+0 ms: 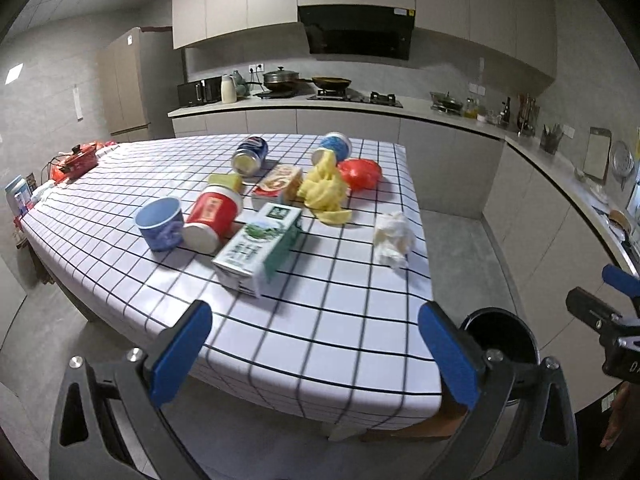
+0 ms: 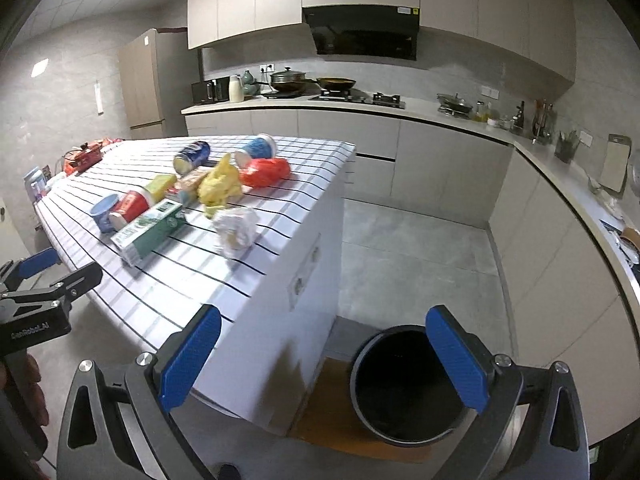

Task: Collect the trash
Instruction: 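Move both tools back toward the table, then grasp the milk carton with left tool while right tool grasps crumpled tissue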

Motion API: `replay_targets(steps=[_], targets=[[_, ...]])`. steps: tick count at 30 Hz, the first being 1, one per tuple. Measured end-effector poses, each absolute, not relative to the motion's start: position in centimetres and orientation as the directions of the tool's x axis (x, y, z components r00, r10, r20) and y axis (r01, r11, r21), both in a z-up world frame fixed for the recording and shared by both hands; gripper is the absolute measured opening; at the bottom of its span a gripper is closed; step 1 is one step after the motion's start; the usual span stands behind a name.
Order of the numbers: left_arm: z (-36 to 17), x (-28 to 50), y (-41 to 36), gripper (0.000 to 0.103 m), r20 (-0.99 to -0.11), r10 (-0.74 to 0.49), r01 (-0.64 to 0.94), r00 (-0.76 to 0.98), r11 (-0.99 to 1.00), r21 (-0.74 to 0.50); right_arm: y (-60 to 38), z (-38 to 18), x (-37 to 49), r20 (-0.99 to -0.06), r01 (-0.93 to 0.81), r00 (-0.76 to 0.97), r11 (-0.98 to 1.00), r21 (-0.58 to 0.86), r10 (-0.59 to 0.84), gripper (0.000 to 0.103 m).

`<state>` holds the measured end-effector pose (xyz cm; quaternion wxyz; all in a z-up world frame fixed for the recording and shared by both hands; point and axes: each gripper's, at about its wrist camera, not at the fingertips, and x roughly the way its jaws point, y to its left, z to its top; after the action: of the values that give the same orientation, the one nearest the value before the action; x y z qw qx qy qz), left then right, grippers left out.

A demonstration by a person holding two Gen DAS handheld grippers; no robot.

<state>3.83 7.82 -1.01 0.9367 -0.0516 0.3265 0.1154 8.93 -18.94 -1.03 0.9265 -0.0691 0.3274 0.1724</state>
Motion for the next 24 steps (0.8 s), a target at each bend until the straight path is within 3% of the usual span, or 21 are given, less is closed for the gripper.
replay_targets(steps=[17,24], targets=[[-2.5,5.1,16.9,0.103,-0.628,0.151,-0.235,0.764,0.97,-0.053,-10.5,-1.3,9.7,-0.636,-0.416,0.705,0.909,-0.012,0.314,0.103],[-4.3,8.3,18.1,0.09,-0.646,0.089,-0.164,0.758,0.985,-0.057,-8.0,-2.6,11.6,-0.648,-0.407,0.703,0.913,-0.029,0.293,0.102]])
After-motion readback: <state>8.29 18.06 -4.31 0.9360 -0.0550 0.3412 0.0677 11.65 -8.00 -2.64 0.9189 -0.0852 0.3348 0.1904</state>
